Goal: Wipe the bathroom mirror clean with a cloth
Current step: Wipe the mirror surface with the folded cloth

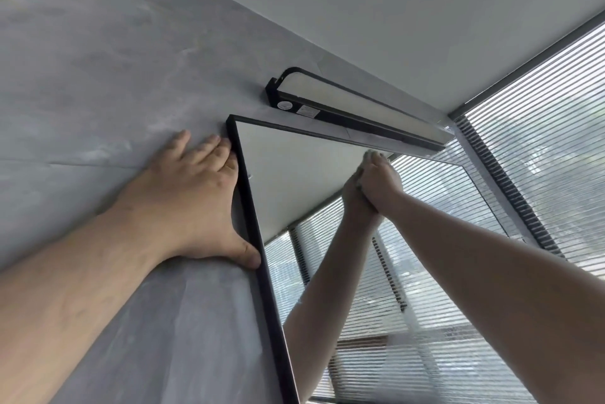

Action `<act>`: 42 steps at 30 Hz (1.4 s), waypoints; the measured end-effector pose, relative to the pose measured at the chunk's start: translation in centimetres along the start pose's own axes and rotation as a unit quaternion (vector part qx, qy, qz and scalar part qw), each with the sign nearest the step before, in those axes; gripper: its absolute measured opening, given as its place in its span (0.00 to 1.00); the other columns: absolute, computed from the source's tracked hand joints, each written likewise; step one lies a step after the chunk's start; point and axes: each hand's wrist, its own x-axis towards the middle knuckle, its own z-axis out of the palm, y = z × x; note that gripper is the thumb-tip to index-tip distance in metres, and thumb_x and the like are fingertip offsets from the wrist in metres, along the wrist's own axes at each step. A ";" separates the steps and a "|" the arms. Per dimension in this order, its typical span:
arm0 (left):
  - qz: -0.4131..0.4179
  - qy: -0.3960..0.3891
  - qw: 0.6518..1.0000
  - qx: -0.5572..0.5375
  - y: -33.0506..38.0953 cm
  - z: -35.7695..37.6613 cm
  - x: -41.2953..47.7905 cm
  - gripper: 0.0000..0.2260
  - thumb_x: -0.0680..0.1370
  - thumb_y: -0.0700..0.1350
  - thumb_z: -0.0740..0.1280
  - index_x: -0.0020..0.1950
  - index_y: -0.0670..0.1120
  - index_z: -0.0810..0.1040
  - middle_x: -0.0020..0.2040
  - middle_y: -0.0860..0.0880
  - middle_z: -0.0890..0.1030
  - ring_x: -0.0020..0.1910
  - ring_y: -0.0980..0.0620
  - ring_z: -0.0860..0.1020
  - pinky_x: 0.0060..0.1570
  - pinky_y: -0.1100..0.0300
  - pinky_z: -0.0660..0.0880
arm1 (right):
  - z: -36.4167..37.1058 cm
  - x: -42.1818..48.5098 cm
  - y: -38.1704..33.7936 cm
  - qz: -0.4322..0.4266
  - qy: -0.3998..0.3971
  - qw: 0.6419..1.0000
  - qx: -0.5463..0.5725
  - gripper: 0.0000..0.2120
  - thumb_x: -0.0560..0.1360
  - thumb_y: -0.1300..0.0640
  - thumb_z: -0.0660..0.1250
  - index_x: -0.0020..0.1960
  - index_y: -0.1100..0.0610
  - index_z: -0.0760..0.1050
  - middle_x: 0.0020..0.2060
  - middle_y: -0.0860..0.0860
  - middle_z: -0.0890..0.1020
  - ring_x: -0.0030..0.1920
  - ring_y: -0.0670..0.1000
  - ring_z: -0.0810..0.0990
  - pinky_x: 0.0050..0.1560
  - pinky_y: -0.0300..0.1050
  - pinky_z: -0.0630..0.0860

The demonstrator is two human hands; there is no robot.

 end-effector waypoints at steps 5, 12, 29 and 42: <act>-0.003 -0.012 1.000 0.007 0.0 0.0 0.0 0.69 0.50 0.85 0.47 0.80 0.43 0.42 0.81 0.45 0.41 0.80 0.49 0.39 0.77 0.45 0.39 | 2.5 -1.8 -3.7 -0.103 0.078 0.985 0.112 0.14 0.76 0.52 0.53 0.45 0.59 0.73 0.47 0.59 0.80 0.52 0.58 0.78 0.55 0.55 0.72; -0.004 -0.012 1.000 0.007 0.1 0.0 0.0 0.70 0.49 0.86 0.46 0.80 0.44 0.40 0.81 0.46 0.40 0.80 0.50 0.39 0.77 0.46 0.37 | -0.7 2.7 4.5 0.028 -0.017 0.999 -0.034 0.06 0.83 0.62 0.51 0.57 0.55 0.64 0.55 0.57 0.68 0.55 0.53 0.67 0.56 0.47 0.64; 0.013 0.045 0.998 -0.048 0.0 0.0 -0.6 0.67 0.53 0.85 0.54 0.81 0.44 0.46 0.82 0.47 0.46 0.80 0.50 0.44 0.78 0.49 0.40 | 2.1 -1.1 -7.4 -0.040 -0.078 0.996 -0.015 0.30 0.84 0.47 0.47 0.81 0.61 0.47 0.81 0.56 0.46 0.81 0.53 0.43 0.78 0.48 0.41; 0.014 0.170 0.979 -0.113 1.4 1.8 -4.3 0.40 0.68 0.73 0.64 0.69 0.46 0.75 0.74 0.48 0.70 0.75 0.50 0.64 0.77 0.51 0.52 | -1.9 -6.3 -10.7 -0.218 -0.148 0.962 -0.067 0.21 0.80 0.63 0.56 0.72 0.57 0.68 0.62 0.55 0.78 0.57 0.56 0.80 0.50 0.48 0.83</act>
